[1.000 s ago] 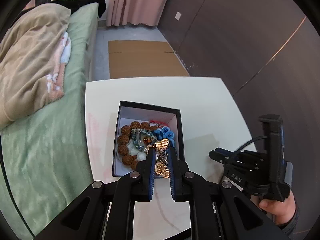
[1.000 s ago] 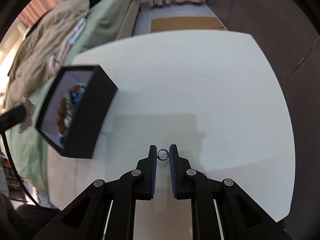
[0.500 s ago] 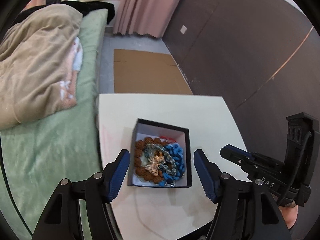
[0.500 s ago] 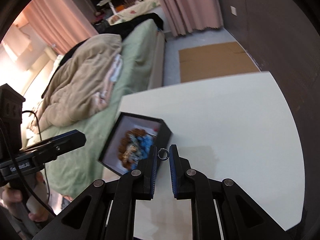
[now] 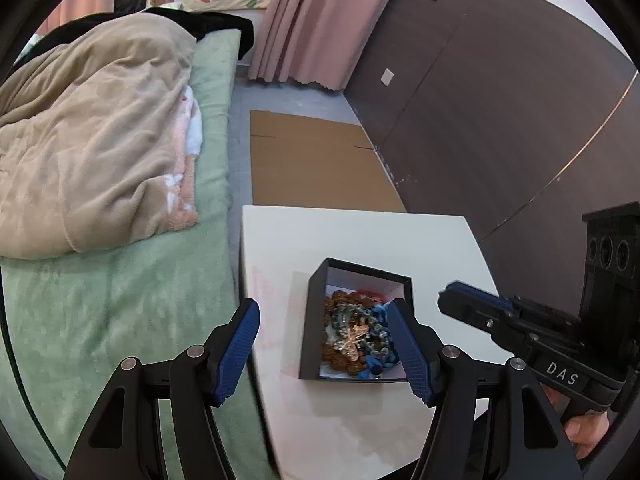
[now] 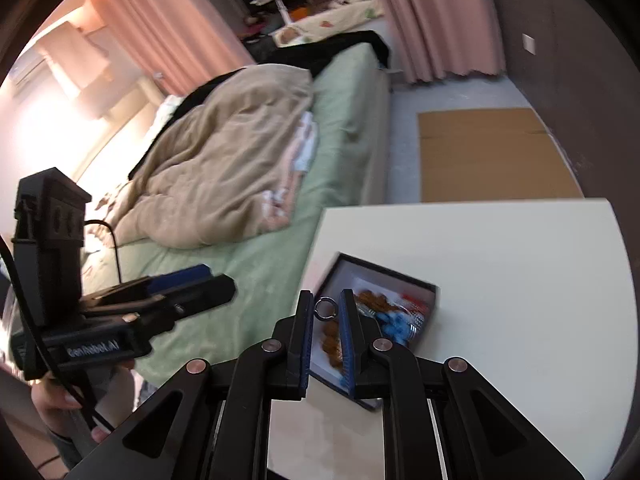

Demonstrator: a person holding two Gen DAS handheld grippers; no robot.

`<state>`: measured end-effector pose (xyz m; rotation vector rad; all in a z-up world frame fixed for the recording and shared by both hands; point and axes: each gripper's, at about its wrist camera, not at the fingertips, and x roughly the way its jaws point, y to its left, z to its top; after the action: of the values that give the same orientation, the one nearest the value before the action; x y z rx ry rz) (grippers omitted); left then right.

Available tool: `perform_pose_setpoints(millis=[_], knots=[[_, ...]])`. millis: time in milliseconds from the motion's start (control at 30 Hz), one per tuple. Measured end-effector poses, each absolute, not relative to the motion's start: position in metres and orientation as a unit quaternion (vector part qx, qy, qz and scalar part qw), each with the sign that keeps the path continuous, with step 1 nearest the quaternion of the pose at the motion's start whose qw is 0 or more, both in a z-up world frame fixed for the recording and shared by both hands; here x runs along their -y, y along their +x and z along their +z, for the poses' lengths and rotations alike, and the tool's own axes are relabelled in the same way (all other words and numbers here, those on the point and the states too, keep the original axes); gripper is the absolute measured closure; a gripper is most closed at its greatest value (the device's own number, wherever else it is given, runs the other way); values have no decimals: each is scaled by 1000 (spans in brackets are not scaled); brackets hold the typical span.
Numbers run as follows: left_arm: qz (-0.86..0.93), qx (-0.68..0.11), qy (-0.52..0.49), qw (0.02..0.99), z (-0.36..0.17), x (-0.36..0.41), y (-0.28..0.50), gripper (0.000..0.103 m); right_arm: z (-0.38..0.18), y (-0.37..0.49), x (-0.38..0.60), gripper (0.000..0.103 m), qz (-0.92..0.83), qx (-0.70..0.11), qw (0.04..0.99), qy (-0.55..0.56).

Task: Organize jewelry

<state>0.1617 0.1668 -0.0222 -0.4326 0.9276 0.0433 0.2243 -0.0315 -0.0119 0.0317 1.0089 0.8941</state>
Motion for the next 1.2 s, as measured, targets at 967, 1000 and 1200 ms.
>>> perform_pose_setpoints(millis=[967,1000,1200], knots=[[-7,-423,-155,893,13,-76,118,2,7,195,158,0,352,-463,812,48],[-7,-421,-152,894,14,-70,112,1,7,193,163,0,348,-462,814,47],[-15,-410,-145,900,20,-44,86,1,13,174,190,0,326,-451,830,36]])
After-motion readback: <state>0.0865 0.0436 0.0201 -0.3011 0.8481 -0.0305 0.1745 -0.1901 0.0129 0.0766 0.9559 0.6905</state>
